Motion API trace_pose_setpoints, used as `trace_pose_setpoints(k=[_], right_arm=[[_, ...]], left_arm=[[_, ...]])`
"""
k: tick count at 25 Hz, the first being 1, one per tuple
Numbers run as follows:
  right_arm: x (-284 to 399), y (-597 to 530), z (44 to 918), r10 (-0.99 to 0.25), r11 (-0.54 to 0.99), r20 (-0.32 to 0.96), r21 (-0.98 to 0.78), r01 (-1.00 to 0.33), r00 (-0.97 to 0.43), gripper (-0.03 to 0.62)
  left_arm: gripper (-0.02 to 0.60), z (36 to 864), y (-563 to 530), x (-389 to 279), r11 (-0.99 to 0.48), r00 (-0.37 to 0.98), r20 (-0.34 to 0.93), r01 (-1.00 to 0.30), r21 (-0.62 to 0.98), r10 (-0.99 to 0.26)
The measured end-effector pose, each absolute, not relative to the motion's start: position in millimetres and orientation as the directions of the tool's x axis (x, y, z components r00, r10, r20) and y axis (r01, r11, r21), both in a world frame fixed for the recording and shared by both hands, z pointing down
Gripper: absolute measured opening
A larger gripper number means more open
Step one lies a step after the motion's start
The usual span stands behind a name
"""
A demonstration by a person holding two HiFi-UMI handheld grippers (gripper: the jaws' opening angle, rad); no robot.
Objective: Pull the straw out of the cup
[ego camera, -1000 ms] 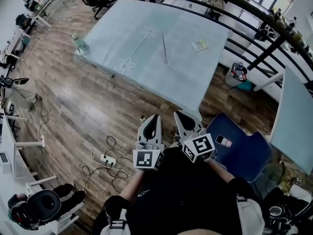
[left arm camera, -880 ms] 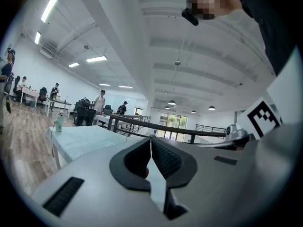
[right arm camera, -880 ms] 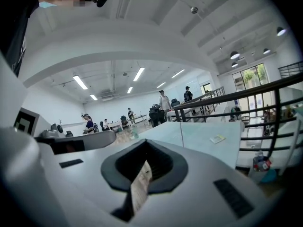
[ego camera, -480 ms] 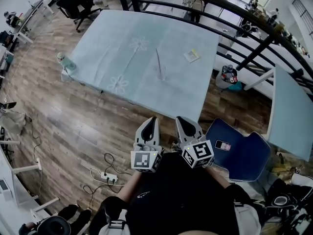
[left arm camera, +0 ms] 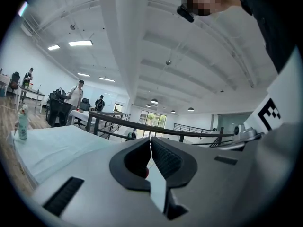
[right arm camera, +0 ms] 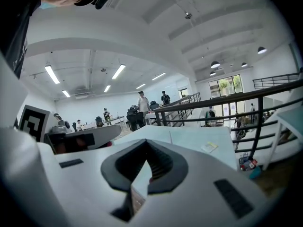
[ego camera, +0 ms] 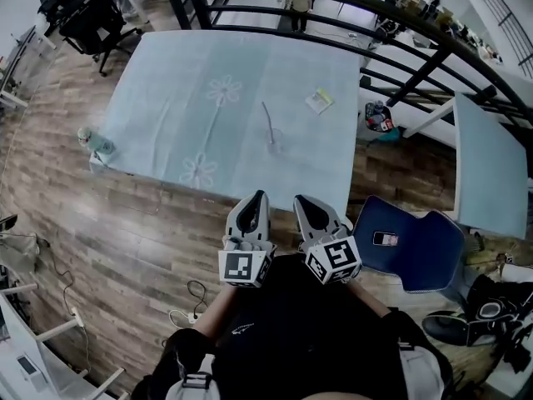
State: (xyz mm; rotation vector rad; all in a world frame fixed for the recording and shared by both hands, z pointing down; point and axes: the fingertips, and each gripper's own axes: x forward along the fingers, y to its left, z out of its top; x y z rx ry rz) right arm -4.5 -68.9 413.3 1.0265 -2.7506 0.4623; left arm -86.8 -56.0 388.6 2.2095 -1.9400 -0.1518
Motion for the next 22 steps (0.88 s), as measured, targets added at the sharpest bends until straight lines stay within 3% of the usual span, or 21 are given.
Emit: trace_pose_setpoints(k=[14,22], right_arm=[[-78,-95,416,-0.722,0.605,0.265,-0.206,-0.769,-0.639,0.009],[-85,-98,424,-0.761,0.54,0.303,-0.197,-0.819,-0.574,0.009]], left_arm=[[0.018,392,-101,-146,-0.321,0.334,0.034,-0.924,0.207,-0.942],[0.018,408,-115,-163,-0.353,0.377,0.054,-0.902,0.25,-0.925]])
